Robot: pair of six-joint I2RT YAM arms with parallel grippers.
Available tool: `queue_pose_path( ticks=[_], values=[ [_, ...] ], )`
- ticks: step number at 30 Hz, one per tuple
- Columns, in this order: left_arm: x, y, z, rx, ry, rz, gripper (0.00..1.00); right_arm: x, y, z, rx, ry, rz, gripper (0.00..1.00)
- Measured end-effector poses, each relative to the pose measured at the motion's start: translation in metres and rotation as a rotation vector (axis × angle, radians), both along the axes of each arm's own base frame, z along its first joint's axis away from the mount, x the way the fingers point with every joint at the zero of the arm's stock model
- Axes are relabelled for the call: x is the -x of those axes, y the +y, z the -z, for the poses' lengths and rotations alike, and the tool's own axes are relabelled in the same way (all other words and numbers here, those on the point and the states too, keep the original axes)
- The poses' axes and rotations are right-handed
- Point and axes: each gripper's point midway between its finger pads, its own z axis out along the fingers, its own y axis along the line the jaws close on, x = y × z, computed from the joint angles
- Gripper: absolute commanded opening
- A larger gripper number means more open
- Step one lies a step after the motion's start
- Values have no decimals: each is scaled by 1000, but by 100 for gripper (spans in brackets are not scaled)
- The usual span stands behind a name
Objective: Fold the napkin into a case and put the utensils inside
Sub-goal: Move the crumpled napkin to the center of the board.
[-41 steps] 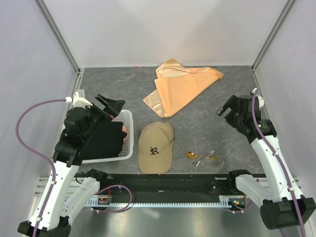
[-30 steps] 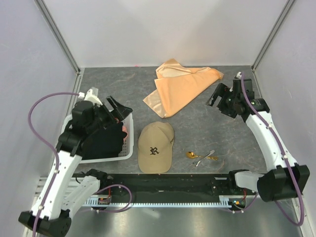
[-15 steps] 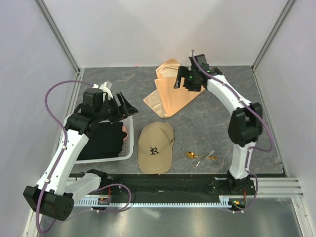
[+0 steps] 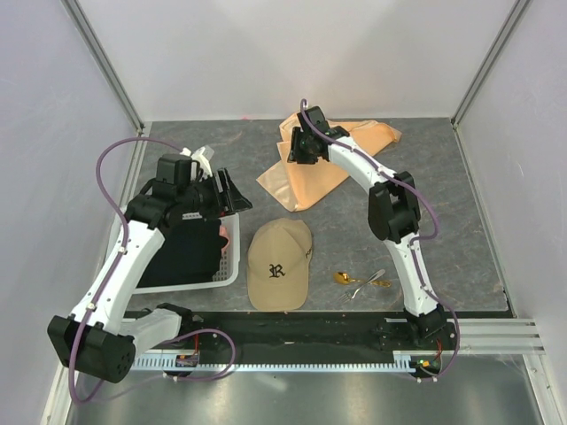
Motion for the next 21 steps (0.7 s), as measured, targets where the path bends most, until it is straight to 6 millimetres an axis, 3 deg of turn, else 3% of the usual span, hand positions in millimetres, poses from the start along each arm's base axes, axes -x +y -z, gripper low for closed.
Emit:
queue_pose_path(
  ticks=[6,10,16,21],
  values=[
    [-12,-3,-1,-22,21,19,66,3,-15,35,29,61,33,36],
    [-18,-4,-4,-34,20,28,65,15,-34,70,70,127,52,34],
    [-27,-6,1,-45,58,26,63,19,-69,70,68,126,95,30],
    [-51,-12,2,-50,66,23,58,52,-120,72,78,165,166,28]
  ],
)
